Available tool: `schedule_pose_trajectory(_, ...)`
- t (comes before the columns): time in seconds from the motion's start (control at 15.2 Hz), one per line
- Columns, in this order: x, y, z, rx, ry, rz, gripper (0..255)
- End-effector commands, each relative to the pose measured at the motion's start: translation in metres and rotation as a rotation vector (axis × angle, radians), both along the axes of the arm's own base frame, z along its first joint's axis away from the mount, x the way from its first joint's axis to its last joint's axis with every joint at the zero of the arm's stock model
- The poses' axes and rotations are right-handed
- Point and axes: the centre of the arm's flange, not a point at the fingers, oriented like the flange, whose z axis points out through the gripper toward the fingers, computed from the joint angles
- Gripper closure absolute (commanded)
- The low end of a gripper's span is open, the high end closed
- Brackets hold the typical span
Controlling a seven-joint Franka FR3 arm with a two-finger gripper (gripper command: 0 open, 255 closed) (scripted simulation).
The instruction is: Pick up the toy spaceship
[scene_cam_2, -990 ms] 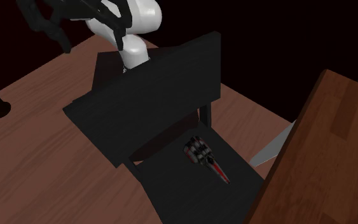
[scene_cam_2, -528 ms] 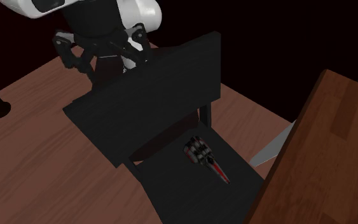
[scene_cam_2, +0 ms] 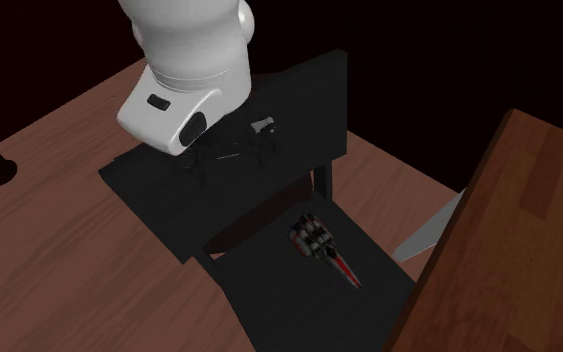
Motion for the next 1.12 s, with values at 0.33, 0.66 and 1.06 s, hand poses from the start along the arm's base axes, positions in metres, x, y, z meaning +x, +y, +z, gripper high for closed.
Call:
schedule_pose_trajectory(0.33,0.026,0.040,-0.077,0.020,0.015,0.071,0)
schedule_pose_trajectory(0.66,0.042,0.071,-0.132,0.033,0.028,0.121,0)
schedule_pose_trajectory(1.06,0.059,0.111,-0.197,0.050,0.043,0.181,0)
